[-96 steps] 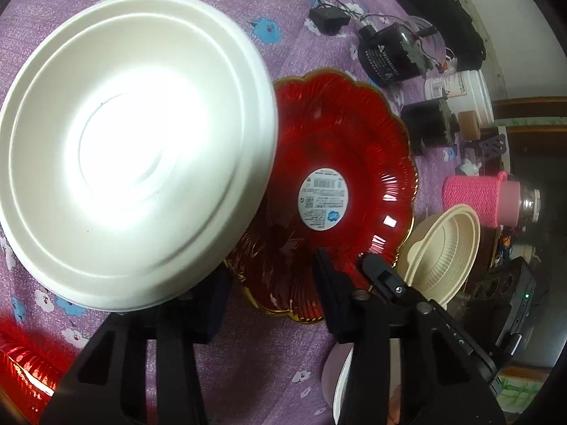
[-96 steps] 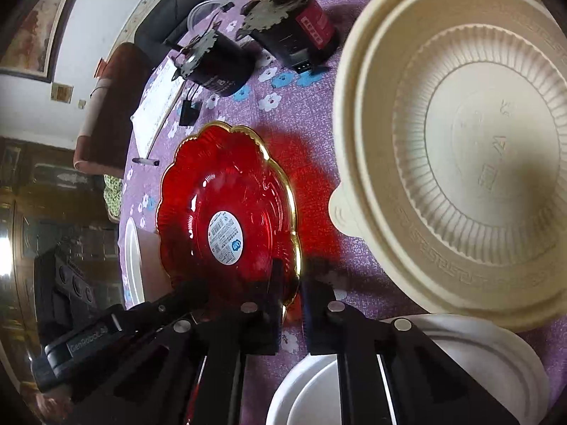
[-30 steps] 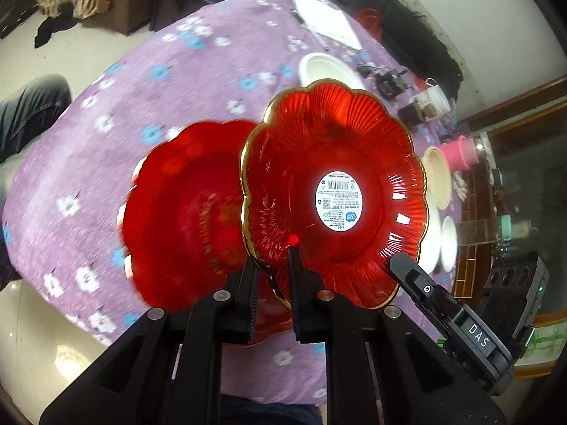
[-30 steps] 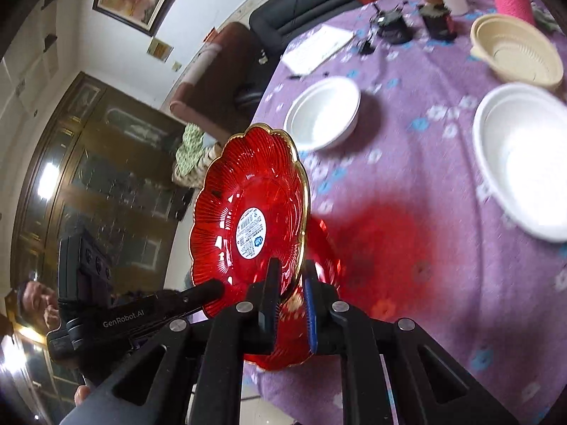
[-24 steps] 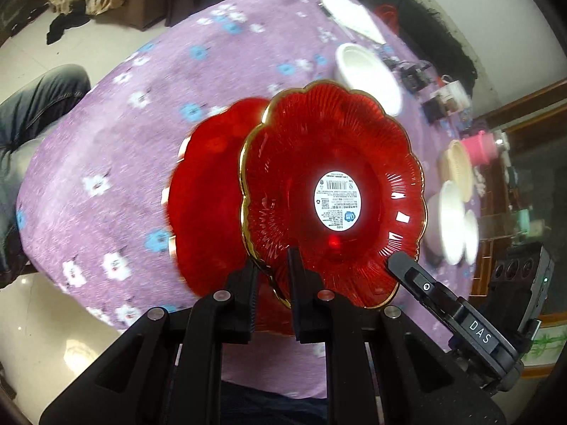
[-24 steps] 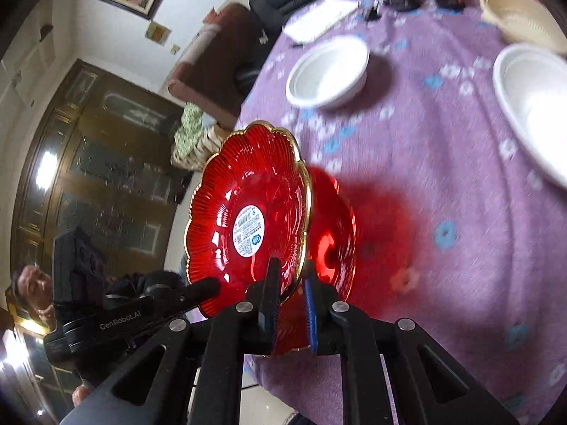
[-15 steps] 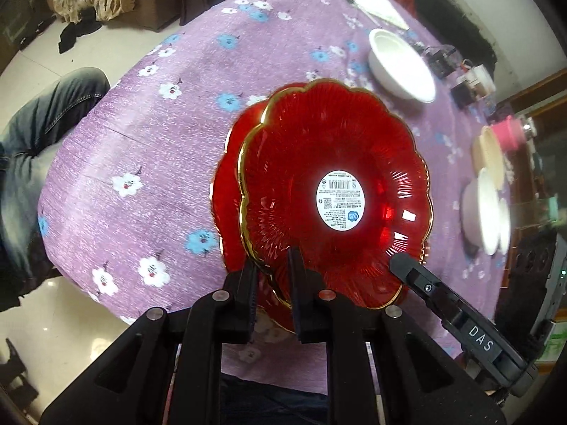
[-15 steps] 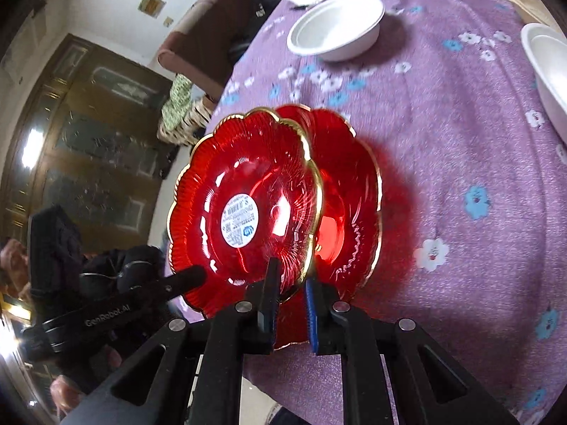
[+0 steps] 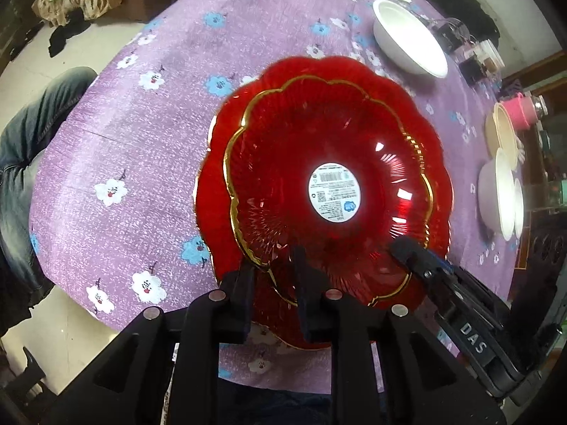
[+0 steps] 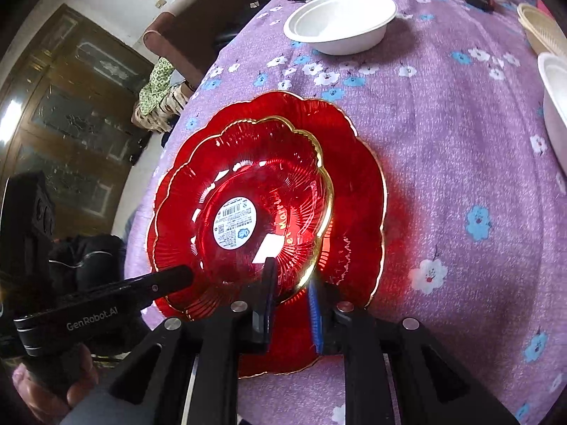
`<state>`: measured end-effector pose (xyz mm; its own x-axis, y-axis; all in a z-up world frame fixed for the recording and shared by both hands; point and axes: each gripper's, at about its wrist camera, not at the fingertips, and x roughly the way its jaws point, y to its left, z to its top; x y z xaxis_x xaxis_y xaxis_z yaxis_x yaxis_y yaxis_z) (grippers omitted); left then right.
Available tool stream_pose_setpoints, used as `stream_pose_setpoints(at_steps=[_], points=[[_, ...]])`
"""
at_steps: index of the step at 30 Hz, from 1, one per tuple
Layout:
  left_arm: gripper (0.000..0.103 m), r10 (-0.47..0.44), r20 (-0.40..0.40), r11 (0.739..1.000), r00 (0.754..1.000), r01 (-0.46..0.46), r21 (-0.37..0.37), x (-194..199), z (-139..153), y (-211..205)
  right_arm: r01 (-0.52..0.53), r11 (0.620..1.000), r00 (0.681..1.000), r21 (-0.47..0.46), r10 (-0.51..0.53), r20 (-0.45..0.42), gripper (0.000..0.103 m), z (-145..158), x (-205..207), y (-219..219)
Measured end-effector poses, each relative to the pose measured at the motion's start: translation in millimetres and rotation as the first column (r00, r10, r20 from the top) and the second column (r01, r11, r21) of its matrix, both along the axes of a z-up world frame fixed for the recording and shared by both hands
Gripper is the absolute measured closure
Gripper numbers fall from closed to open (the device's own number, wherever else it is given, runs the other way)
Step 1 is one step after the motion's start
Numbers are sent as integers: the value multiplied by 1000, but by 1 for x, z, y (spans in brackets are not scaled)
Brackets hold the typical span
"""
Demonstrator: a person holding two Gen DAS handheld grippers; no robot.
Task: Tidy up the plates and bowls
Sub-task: 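Lower the small red plate into the large red plate and open both grippers, then move both grippers to the rim of the large white bowl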
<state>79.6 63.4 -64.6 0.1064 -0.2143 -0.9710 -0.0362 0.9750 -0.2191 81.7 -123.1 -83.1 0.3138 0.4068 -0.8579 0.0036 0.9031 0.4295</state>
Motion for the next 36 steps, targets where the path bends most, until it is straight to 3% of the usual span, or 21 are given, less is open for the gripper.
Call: stream_pose_setpoints(at_steps=[7,11,16,21,24,26,28,29,30,31,33,35,36], points=[[83,-63,17,998,998,62,33,-7,13,-3,-20,994,999,-110,25,42,80,5,1,12],[83,-59,36,998,998,58,29,-9,21,6,-34,993,998,-114,39,45,74,10,2,12],[82,-71,53,997,996,70,33,-10,30,8,-35,986,994,-165,52,99,54,29,-3,9],[82,-62,129,998,990,63,-1,-17,56,7,-27,997,981,-73,40,189,54,53,-17,-23],[82,-77,212,996,974,84,-22,-25,79,-12,84,996,953,-24,-73,293,54,70,-37,-78],[81,-98,302,993,948,113,-34,-34,98,-36,157,988,929,7,-150,339,54,76,-49,-118],[67,-124,368,989,921,145,-29,-40,109,-60,230,972,891,40,-227,392,53,83,-66,-164],[51,-140,413,986,900,167,-30,-47,116,-79,270,961,866,56,-267,422,53,87,-76,-187],[44,-146,439,984,886,178,-31,-49,120,-87,309,949,841,68,-306,445,49,90,-86,-208],[44,-161,489,980,857,199,-26,-55,126,-106,352,933,816,81,-348,461,44,93,-95,-231],[42,-185,531,974,827,227,-15,-60,131,-131,416,902,774,116,-418,475,43,97,-111,-270],[39,-204,530,968,823,251,-19,-54,128,-158,437,889,761,137,-447,470,43,96,-118,-291],[39,-209,517,966,830,259,-25,-50,123,-169,436,889,772,138,-449,451,43,93,-117,-300]])
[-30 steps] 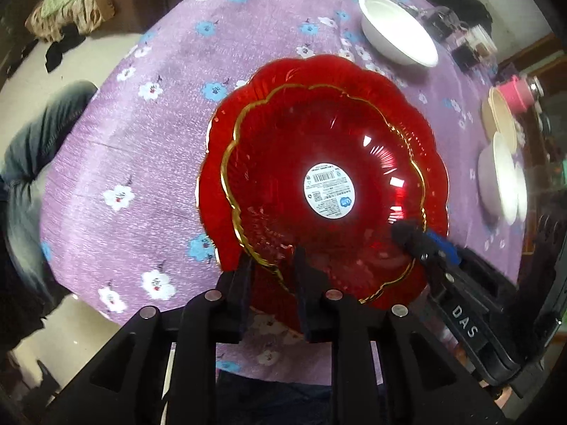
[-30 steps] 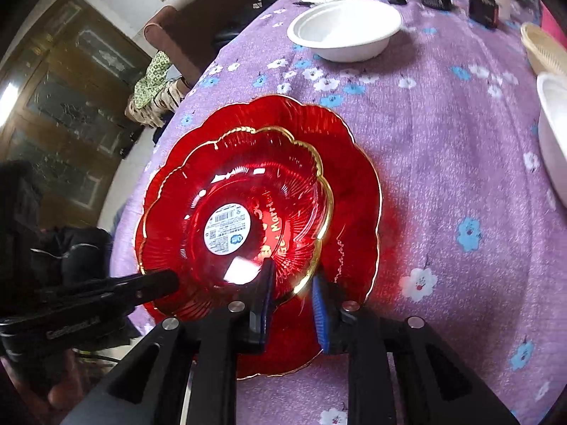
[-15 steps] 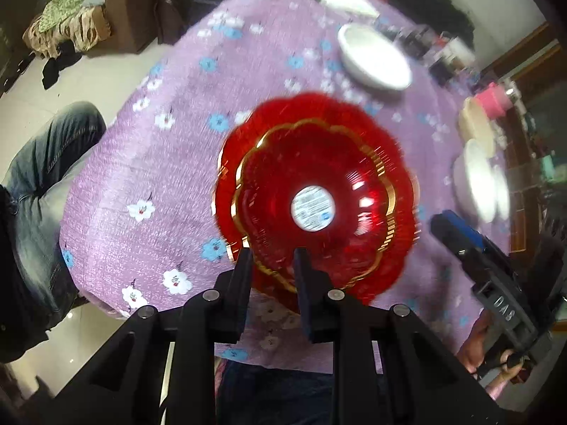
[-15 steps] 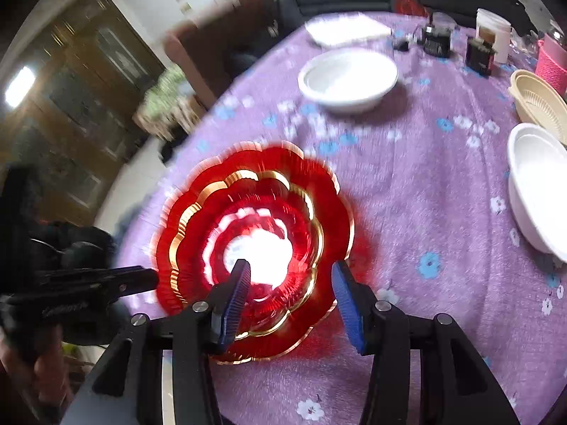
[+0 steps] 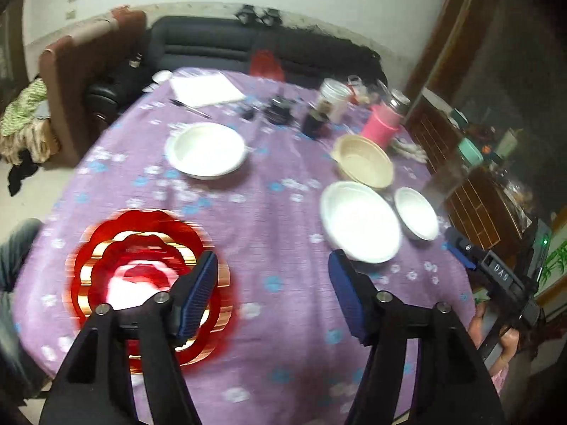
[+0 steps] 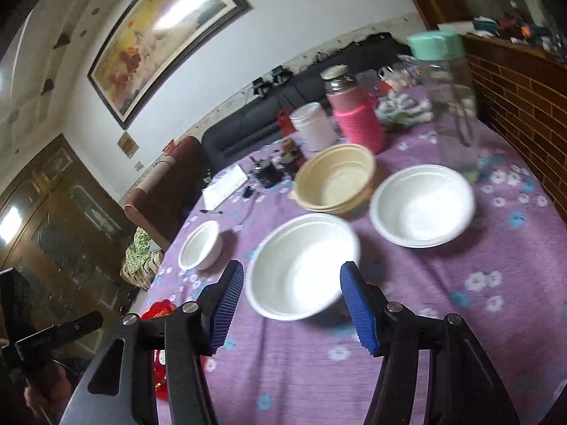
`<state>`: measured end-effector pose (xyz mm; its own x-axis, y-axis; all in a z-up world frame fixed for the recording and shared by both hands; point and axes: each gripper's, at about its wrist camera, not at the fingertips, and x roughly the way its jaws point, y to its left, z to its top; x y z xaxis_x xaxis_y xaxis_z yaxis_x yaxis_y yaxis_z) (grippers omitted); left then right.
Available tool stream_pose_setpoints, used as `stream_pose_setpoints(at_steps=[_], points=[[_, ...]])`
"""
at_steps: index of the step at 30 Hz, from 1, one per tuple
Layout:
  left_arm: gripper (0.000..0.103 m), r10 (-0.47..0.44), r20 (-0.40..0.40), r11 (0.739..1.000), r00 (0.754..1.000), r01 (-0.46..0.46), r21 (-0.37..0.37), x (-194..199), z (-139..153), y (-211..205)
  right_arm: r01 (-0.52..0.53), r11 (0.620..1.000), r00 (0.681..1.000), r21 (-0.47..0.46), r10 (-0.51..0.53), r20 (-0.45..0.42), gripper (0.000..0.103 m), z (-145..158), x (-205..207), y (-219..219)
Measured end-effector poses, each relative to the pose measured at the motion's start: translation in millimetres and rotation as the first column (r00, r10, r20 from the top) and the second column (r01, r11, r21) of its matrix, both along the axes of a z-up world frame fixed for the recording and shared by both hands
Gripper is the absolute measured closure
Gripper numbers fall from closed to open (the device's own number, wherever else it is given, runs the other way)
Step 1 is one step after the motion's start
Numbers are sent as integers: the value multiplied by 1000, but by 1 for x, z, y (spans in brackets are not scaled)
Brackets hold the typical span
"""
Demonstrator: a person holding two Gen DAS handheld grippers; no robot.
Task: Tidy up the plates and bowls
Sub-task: 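Move both grippers to the rim of the large white bowl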
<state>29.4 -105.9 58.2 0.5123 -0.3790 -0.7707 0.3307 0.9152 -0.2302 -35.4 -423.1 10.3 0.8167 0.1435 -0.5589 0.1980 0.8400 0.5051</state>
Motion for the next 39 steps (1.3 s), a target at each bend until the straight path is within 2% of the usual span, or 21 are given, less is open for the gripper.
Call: stream_pose_setpoints(at_steps=[4,6,10,18,25,32,35,39], points=[[39,0,-78,1000,997,1,8,18,-23,-38,-4,998,999,59,6,-36,43,-15,8,-24],[39,11,-93,1000,996,-8,30,26,-32,-52,25,997,999,75,-23,-32,43,-17,4,-34],[39,64,-130,997,989,-58,51,50,-50,-70,5,991,997,136,6,-74,43,-28,21,-44],[39,124,-148,989,981,-110,101,80,-74,-96,11,968,993,251,20,-120,43,-58,55,-54],[39,125,-150,982,981,-101,163,89,-93,-110,30,947,991,321,14,-134,43,-89,69,-60],[39,137,-172,979,976,-107,173,96,-104,-114,4,950,989,311,42,-142,43,-100,77,-50],[39,141,-190,982,972,-112,153,99,-105,-112,12,960,990,280,29,-140,43,-99,77,-47],[39,139,-234,987,962,-115,110,101,-102,-108,7,954,990,298,35,-136,43,-102,78,-48]])
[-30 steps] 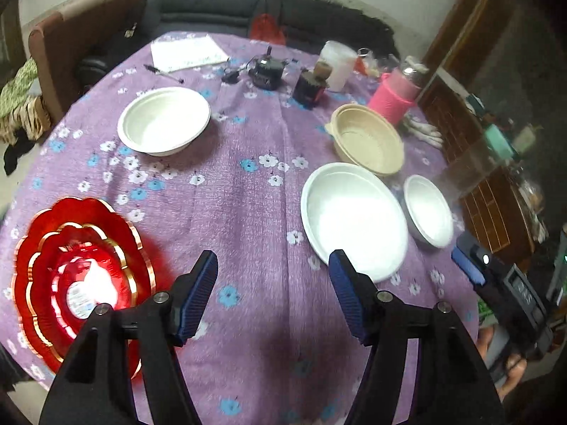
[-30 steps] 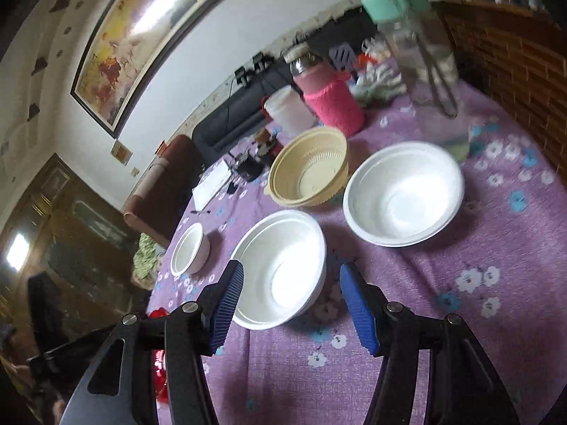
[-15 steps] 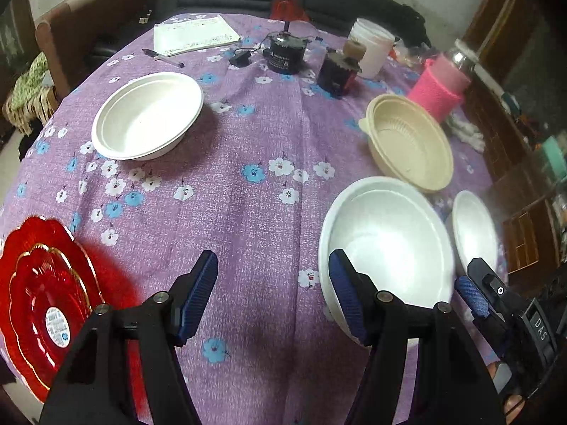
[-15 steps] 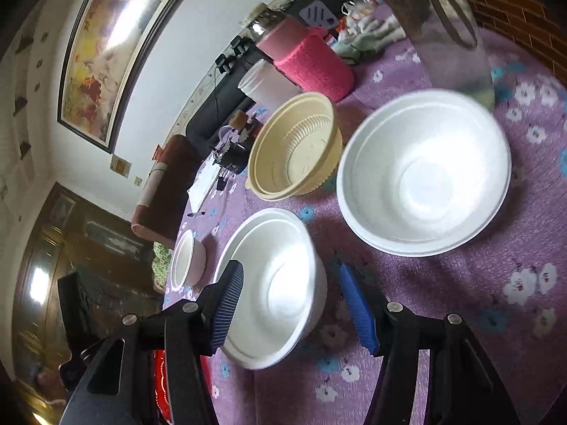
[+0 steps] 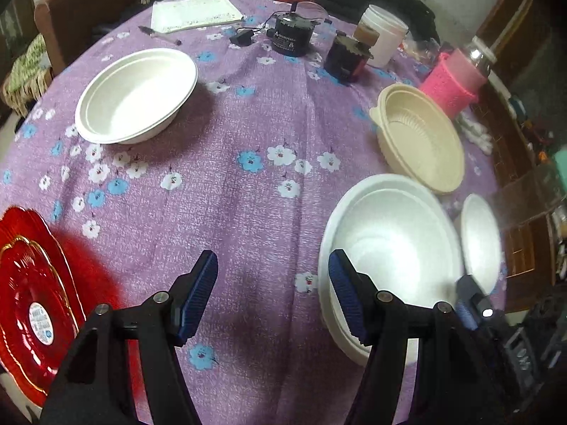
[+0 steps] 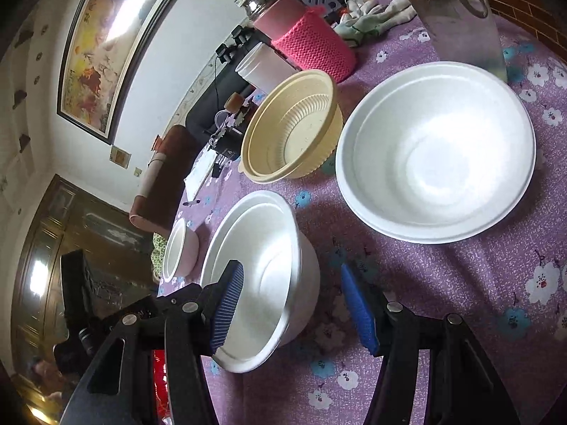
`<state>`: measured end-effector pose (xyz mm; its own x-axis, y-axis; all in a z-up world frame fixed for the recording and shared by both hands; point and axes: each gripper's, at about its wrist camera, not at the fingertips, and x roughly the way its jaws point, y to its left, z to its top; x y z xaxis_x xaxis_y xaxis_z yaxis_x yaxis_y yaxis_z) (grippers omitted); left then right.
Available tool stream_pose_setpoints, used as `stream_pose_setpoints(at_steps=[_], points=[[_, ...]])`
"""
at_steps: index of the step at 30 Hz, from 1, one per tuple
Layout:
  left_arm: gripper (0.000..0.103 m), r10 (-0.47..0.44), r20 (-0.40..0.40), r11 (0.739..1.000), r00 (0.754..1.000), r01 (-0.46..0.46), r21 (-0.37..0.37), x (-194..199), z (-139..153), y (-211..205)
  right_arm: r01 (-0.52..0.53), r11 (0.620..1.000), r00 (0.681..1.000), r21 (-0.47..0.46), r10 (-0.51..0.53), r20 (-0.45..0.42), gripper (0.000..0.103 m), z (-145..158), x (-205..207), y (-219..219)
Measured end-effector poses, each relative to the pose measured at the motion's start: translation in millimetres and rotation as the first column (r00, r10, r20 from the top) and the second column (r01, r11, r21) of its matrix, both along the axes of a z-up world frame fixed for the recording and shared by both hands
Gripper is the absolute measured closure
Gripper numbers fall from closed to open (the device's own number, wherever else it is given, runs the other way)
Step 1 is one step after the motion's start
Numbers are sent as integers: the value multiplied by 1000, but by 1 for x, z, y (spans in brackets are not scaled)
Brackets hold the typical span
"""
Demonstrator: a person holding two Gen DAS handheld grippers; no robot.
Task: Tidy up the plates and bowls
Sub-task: 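Move both grippers to the rim of the large white bowl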
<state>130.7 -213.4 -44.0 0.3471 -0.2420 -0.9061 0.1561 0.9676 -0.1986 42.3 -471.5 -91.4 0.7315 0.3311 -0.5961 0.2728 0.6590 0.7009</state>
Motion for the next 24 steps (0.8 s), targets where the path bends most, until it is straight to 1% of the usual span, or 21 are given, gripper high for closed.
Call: stream_pose_setpoints(at_steps=[5,6,8,11,17,24], points=[[39,-13,-9,998,1000,12,-69,-2,11,1,1,1000,1000,7,-1,23,43,2,-3,-2],[39,-20,-15,997,1000,19,-74,-2,10,-2,2,1000,1000,4,-2,28,43,3,-4,-2],[39,-41,-28,997,999,39,-67,-3,6,-10,-5,1000,1000,3,5,31,43,4,-3,-1],[39,-48,-40,998,998,46,-50,-2,-3,-18,-20,1000,1000,-2,21,22,43,3,-2,3],[39,-33,-79,997,996,28,-65,4,-16,-20,-23,1000,1000,-18,23,9,43,2,0,7],[39,-16,-38,996,999,13,-83,-2,-11,-17,-8,1000,1000,-26,8,4,43,2,-1,7]])
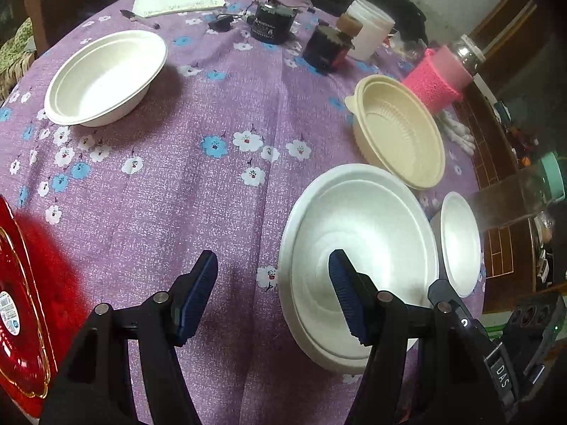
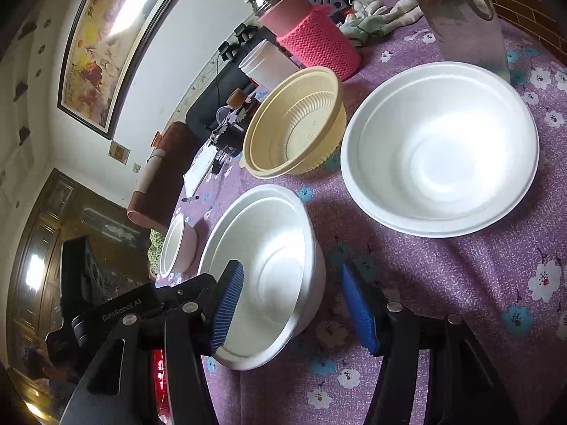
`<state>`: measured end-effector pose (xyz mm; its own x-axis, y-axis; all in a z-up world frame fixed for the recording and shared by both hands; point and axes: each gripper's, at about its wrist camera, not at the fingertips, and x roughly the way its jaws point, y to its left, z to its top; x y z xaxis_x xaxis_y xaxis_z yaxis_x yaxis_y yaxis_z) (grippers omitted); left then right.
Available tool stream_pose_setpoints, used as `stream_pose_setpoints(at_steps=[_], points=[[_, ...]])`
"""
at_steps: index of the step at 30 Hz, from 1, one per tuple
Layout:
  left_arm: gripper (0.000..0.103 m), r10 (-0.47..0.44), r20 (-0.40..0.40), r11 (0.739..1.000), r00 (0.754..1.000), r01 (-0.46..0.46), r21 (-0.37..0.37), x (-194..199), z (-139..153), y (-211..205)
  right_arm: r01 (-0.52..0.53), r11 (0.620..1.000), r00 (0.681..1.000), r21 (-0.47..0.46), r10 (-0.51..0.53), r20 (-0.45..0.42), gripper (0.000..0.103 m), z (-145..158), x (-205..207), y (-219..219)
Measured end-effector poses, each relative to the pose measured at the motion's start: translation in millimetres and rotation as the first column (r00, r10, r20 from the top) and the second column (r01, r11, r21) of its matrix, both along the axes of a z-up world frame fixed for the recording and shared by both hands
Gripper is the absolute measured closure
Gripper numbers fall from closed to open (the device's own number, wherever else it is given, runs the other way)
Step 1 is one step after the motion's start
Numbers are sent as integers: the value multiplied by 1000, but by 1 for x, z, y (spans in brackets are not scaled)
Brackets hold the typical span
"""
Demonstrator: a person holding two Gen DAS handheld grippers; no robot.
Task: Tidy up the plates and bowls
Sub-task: 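Move both grippers to the rim of the large white bowl, then close both grippers on the rim of the white bowl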
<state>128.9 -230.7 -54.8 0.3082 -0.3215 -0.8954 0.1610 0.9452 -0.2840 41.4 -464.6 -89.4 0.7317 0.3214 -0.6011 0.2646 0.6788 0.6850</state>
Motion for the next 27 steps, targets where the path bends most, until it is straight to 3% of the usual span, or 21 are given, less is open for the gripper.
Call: stream_pose_setpoints(at_steps=[7,11,14,18,22,27], points=[[39,8,8,1000,1000,-8,14,-2,-11,-3,-27,1000,999,-7,27,-22,45,-3,4,7],[54,5,-4,1000,1000,-4,30,-1,-20,-5,-35,999,999,-9,34,-30,46,-4,5,9],[70,5,-18,1000,1000,-5,22,0,-24,-4,-25,999,999,-31,24,-34,57,-4,5,9],[81,6,-18,1000,1000,-6,6,0,-24,-2,-11,998,997,-54,7,-71,79,-10,9,8],[86,-9,-8,1000,1000,9,6,-3,-21,-6,-13,999,997,-49,10,-75,87,-12,9,7],[91,-15,-14,1000,1000,15,-3,-4,-19,-5,-12,994,997,-107,4,-71,89,-10,7,12]])
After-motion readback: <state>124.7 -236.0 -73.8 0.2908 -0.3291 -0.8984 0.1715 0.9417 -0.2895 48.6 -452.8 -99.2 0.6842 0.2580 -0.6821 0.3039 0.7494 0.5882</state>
